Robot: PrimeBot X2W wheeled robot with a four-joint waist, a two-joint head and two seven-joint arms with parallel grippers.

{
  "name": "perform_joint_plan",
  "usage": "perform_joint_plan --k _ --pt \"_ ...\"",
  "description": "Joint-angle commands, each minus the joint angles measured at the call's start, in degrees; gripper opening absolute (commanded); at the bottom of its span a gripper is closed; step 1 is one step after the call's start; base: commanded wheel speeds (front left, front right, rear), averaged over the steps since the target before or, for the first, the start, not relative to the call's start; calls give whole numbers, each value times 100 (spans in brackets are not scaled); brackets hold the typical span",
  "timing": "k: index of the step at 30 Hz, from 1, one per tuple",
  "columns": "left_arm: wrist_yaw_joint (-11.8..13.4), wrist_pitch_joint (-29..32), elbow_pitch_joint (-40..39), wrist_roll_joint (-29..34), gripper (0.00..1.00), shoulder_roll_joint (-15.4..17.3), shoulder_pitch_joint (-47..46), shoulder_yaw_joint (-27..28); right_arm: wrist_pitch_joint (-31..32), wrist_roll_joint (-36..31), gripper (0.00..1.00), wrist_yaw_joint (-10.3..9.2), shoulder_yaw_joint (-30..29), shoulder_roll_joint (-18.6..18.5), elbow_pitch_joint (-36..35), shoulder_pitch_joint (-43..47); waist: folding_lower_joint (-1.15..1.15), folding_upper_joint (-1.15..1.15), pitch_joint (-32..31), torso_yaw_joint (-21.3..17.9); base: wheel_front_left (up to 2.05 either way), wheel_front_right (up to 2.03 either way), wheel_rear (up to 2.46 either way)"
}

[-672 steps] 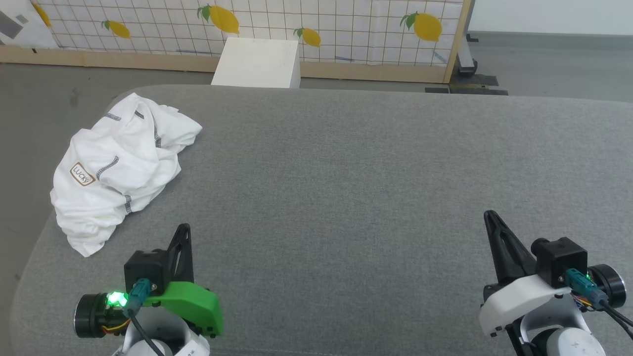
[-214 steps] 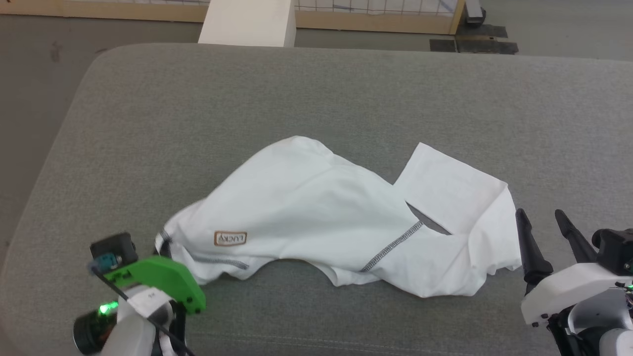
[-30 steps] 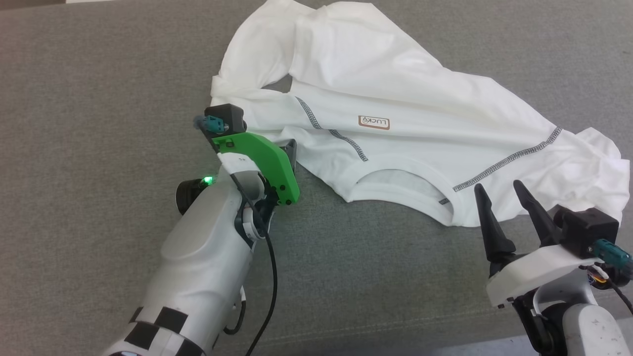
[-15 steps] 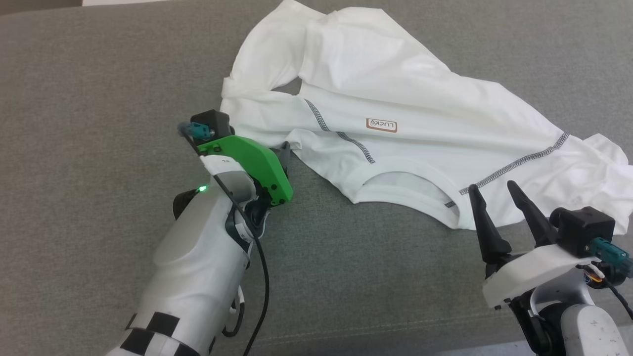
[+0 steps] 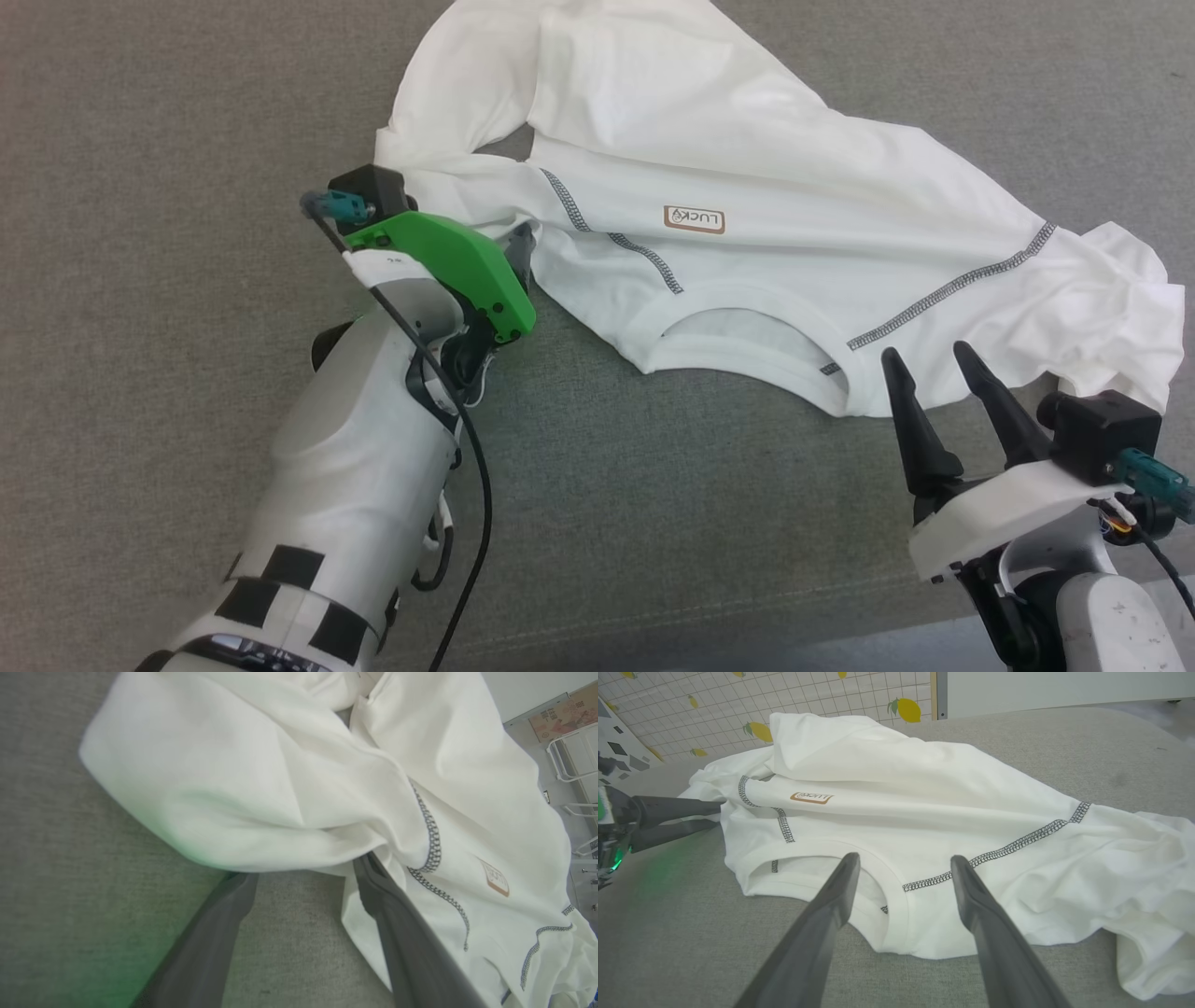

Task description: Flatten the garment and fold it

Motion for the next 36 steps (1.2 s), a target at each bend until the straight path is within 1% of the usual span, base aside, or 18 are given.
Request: perform_joint_plan --k 1,2,3,5,8,12,16,18,21,27,32,34,36 --pt "-23 -52 99 23 75 40 -92 -42 -41 44 100 -10 26 13 19 -93 0 0 18 -2 0 0 0" --pt "-34 -92 134 80 26 58 -129 -85 -43 48 100 -10 36 13 24 -100 0 0 22 0 0 0 0" --pt "-70 -152 166 141 0 70 -166 -138 -45 52 100 -10 45 13 33 -108 0 0 23 6 0 0 0" --pt "-148 -293 188 201 0 70 -215 -187 -48 56 100 -10 52 13 48 -115 0 0 14 25 0 0 0" --pt "-191 -595 202 418 0 116 -233 -335 -41 43 100 -10 28 13 71 -100 0 0 -52 90 0 0 0" --pt "-274 -963 108 573 0 174 -35 -455 -4 -12 100 -10 -35 13 73 -28 0 0 -247 239 0 0 0" --pt "-299 -1252 -240 620 0 290 370 -485 52 -57 100 -10 -141 13 8 78 0 0 -471 460 0 0 0" --pt "-260 -1364 -533 593 0 406 688 -439 92 -71 100 -10 -190 13 -38 136 0 0 -587 573 0 0 0" --pt "-109 -1423 -1103 552 0 677 1287 -349 179 -94 100 -10 -305 13 -155 262 0 0 -746 759 0 0 0" --pt "427 -1242 -2473 433 0 1295 2612 -98 545 -78 100 -10 -543 13 -320 548 0 0 -896 996 0 0 0" --pt "814 -1034 -3527 281 0 1538 3498 47 1221 97 100 -10 -793 13 -241 827 0 0 -889 1143 0 0 0" --pt "922 -999 -3807 264 0 1587 3690 75 1485 167 100 -10 -839 13 -161 868 0 0 -861 1195 0 0 0" --pt "968 -968 -3984 247 0 1614 3787 84 1703 216 100 -10 -848 13 -86 853 0 0 -817 1247 0 0 0"
